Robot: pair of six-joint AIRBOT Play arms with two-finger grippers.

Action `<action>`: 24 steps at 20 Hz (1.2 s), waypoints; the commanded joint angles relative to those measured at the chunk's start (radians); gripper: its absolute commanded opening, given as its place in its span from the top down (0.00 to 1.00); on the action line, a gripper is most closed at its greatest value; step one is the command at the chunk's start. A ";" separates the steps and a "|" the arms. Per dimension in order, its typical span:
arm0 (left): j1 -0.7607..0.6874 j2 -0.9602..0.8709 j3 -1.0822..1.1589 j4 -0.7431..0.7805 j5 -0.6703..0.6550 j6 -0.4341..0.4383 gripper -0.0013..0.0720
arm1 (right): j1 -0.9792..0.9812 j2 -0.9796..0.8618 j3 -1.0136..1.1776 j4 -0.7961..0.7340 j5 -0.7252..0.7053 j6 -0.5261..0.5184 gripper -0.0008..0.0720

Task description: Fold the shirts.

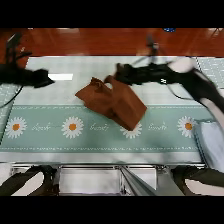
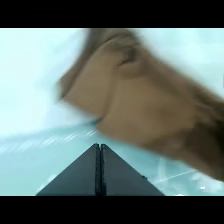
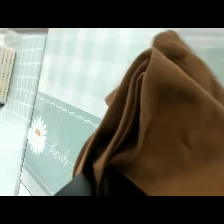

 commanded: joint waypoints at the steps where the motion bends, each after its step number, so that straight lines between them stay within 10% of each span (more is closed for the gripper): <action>1: 0.113 0.170 -0.228 0.007 0.043 0.022 0.95 | 0.122 -0.317 0.305 0.030 -0.018 0.034 0.96; 10: 0.049 0.176 -0.337 -0.025 0.132 0.025 0.95 | 0.150 -0.529 0.524 0.059 -0.077 0.067 0.95; 12: 0.029 0.173 -0.356 -0.044 0.155 0.024 0.95 | 0.150 -0.533 0.524 0.080 -0.049 0.067 0.45; 18: 0.113 0.166 -0.282 -0.074 0.180 0.021 0.95 | -0.015 -0.419 0.524 0.066 0.332 0.079 0.44; 24: 0.232 0.220 -0.192 -0.087 0.067 0.021 0.95 | -0.246 0.087 0.301 -0.799 0.514 0.290 0.44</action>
